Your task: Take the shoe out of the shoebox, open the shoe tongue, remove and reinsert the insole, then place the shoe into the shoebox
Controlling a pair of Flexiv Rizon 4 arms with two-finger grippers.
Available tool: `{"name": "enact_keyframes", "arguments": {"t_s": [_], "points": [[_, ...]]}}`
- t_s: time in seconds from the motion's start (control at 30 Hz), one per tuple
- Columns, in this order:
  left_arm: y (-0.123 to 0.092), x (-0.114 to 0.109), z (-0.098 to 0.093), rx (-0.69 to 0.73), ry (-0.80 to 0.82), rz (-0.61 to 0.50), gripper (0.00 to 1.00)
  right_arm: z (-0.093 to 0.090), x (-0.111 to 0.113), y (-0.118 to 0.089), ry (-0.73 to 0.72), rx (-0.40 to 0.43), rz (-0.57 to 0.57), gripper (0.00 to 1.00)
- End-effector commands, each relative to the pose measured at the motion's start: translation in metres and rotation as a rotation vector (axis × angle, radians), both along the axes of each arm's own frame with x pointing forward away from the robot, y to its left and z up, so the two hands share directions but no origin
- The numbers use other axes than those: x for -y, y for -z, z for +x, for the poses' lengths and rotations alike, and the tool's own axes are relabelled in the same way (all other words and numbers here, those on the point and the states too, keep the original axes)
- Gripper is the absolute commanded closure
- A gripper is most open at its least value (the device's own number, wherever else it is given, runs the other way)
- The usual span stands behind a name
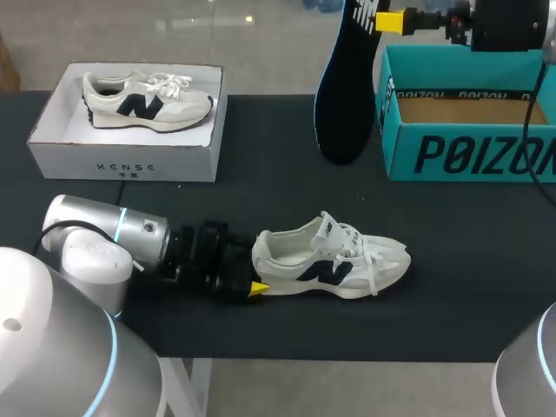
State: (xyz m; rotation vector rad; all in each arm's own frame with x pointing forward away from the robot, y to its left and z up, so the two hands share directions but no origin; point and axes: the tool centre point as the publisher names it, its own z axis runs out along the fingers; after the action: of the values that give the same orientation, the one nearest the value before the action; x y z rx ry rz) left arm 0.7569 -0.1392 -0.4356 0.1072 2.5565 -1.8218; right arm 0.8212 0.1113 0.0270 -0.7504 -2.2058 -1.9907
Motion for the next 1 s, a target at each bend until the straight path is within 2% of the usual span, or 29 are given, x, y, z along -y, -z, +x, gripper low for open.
{"name": "enact_keyframes", "arguments": {"t_s": [0.03, 0.13, 0.5, 0.73, 0.77, 1.0], "points": [[0.005, 0.002, 0.001, 0.001, 0.000, 0.000, 1.00, 0.009, 0.000, -0.001, -0.042, -0.070, -0.039, 1.00], [0.005, 0.002, 0.001, 0.001, 0.000, 0.000, 1.00, 0.001, 0.005, -0.002, -0.034, -0.112, -0.030, 1.00], [0.005, 0.002, 0.001, 0.001, 0.000, 0.000, 1.00, -0.032, 0.004, -0.028, 0.038, -0.143, -0.063, 1.00], [0.005, 0.002, 0.001, 0.001, 0.000, 0.000, 1.00, -0.037, 0.007, -0.020, 0.062, -0.195, -0.063, 1.00], [0.005, 0.002, 0.001, 0.001, 0.000, 0.000, 1.00, -0.037, 0.007, -0.020, 0.058, -0.175, -0.073, 1.00], [0.005, 0.002, 0.001, 0.001, 0.000, 0.000, 1.00, -0.037, 0.007, -0.020, 0.058, -0.175, -0.073, 1.00]]}}
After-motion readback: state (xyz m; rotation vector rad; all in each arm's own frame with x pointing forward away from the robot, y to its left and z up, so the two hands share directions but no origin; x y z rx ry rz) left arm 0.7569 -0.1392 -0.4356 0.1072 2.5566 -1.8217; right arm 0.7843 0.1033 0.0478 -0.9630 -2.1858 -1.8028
